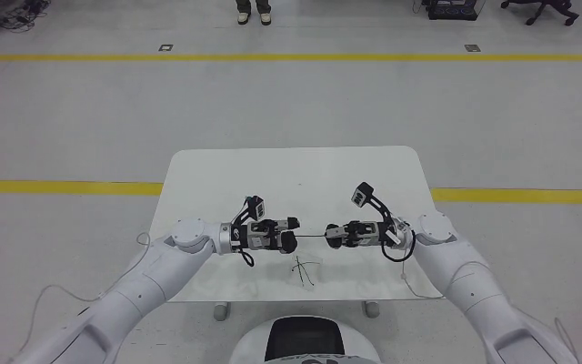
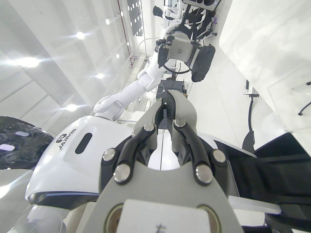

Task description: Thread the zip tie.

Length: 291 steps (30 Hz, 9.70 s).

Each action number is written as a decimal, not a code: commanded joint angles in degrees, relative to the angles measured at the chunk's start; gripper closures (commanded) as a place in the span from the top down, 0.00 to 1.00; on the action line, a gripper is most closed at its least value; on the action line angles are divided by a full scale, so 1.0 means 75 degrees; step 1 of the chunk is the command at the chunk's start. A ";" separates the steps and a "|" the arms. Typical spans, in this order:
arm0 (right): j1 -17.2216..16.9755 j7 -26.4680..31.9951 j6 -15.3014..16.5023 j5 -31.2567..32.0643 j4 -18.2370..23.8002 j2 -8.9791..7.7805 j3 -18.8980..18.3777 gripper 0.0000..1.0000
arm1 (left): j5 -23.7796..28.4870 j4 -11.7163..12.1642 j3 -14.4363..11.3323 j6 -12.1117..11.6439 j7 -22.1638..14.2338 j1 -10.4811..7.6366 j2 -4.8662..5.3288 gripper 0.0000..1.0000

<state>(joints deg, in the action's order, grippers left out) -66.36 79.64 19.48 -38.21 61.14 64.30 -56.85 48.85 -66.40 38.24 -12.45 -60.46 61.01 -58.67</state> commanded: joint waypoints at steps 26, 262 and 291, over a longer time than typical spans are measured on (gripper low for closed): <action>0.0020 -0.0108 -0.0204 0.0074 0.0232 0.0020 0.0234 0.00 | -0.0125 -0.0249 -0.0061 0.0233 0.0715 0.0129 -0.0136 1.00; 0.0063 -0.0826 -0.0993 0.0620 -0.0219 0.0266 -0.0049 1.00 | -0.1267 -0.0041 0.0808 0.0086 0.0175 0.0591 -0.0560 0.00; 0.0063 -0.0826 -0.0993 0.0620 -0.0219 0.0266 -0.0049 1.00 | -0.5104 -0.2050 0.2009 -0.0938 0.1819 0.2141 -0.0120 0.00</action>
<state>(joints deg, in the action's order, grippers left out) -65.88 73.45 12.04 -33.57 59.49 66.30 -57.22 10.88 -81.18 52.75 -19.48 -46.75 76.56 -59.64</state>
